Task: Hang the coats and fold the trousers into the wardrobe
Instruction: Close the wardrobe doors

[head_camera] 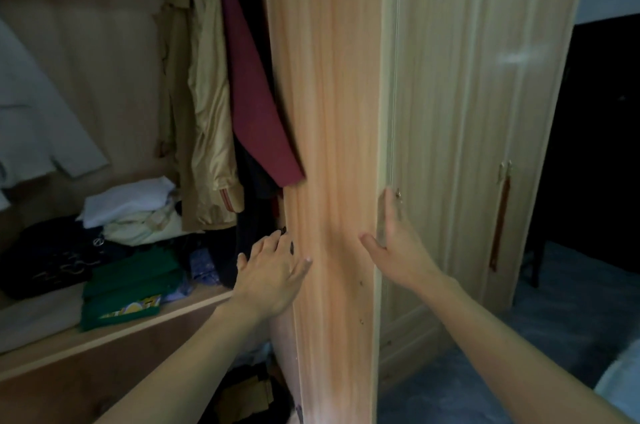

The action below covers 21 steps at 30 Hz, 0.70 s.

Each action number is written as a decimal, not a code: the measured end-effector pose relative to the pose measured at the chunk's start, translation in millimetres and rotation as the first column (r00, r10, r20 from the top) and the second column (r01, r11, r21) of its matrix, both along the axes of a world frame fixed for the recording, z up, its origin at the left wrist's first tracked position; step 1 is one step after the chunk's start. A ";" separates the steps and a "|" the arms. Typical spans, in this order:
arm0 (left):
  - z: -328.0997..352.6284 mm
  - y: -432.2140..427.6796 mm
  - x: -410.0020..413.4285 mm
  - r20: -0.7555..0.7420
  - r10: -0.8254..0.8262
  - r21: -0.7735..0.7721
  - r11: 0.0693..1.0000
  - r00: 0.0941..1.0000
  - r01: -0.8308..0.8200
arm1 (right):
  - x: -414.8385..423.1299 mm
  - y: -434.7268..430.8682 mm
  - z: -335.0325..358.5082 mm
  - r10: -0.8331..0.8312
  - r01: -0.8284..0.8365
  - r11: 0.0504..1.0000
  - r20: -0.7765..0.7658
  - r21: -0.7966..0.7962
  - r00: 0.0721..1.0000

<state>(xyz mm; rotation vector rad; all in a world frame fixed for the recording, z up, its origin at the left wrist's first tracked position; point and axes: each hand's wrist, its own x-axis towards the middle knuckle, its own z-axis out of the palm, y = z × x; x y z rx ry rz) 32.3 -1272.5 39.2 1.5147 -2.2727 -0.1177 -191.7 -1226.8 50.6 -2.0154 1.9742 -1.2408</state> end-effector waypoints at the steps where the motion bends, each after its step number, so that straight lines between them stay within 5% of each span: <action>1: 1.6 -1.8 -7.8 0.001 -0.006 0.000 1.000 1.000 0.006 | 0.2 -3.2 -0.3 0.019 -0.019 1.000 0.005 0.009 1.000; 13: 1.8 -18.2 -21.0 -0.039 0.070 -0.036 0.997 0.997 -0.071 | -37.5 -33.0 12.5 0.227 -0.230 0.971 -0.055 -0.060 0.972; 17: -4.4 -10.5 -27.0 0.060 0.102 -0.122 0.988 0.993 -0.094 | -39.1 -35.5 10.8 0.276 -0.293 0.950 -0.150 -0.111 0.949; 21: -9.6 -3.0 -25.9 0.051 0.135 -0.104 0.986 0.990 -0.129 | -17.6 -37.7 6.9 0.417 -0.421 0.896 -0.058 -0.137 0.907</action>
